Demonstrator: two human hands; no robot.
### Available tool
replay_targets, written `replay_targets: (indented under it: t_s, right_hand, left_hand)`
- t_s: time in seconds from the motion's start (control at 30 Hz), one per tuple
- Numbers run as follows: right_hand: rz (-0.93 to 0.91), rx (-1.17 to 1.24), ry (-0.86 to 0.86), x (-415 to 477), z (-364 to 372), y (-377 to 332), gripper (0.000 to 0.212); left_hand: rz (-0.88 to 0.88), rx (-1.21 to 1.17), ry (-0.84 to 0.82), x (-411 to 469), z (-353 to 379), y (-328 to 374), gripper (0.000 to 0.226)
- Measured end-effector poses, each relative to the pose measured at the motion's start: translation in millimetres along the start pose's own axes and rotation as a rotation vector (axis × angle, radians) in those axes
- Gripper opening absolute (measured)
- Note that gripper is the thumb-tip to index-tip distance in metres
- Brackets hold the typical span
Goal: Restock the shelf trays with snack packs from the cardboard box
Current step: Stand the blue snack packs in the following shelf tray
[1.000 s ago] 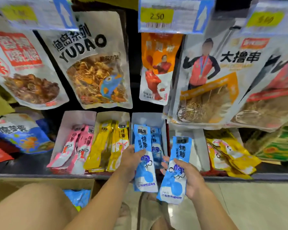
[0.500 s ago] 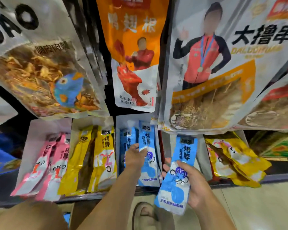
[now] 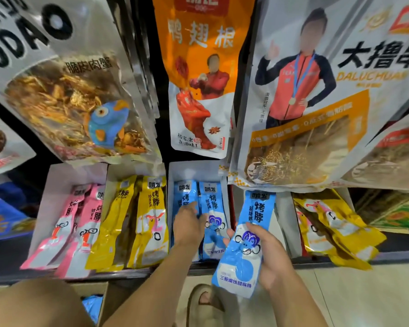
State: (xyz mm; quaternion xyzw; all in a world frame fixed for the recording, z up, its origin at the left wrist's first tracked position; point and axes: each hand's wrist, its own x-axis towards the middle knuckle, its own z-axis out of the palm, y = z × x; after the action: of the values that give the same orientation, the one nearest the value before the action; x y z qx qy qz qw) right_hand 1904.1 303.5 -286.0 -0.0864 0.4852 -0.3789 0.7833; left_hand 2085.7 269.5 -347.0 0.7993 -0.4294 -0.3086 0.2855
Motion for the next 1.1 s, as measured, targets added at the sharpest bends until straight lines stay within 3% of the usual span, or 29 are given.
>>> replay_targets:
  t_s: [0.2, 0.3, 0.4, 0.6, 0.77, 1.0, 1.03, 1.1]
  right_hand:
    - [0.031, -0.044, 0.006, 14.7, 32.1, 13.9, 0.027]
    - [-0.005, -0.193, 0.003, 27.0, 49.5, 25.1, 0.029]
    - [-0.073, -0.373, 0.016, 41.5, 65.2, 37.7, 0.021]
    - [-0.132, -0.563, 0.09, 84.9, 83.6, 55.9, 0.016]
    - [-0.191, -0.707, 0.133, 128.6, 87.3, 65.6, 0.048]
    - [-0.337, -1.027, 0.235, 125.8, 91.9, 80.7, 0.005]
    - [-0.352, -1.063, 0.238, 125.3, 91.7, 82.0, 0.007]
    - [-0.35, -1.094, 0.228, 121.2, 93.9, 79.9, 0.032]
  left_hand:
    - [0.087, 0.047, 0.195, 2.9, -57.9, -19.1, 0.039]
    - [0.029, 0.055, 0.149, 5.6, -76.8, -35.8, 0.042]
    - [0.047, 0.112, 0.053, 2.6, -81.2, -51.1, 0.03]
    - [0.045, 0.071, 0.065, 5.7, -75.2, -61.6, 0.026]
    - [-0.001, 0.013, 0.047, 11.4, -74.5, -66.6, 0.036]
    - [-0.001, 0.037, 0.036, 11.0, -73.3, -67.6, 0.039]
    - [-0.008, 0.026, 0.028, 10.1, -73.7, -67.0, 0.039]
    - [-0.017, 0.004, 0.023, 6.4, -76.3, -63.6, 0.038]
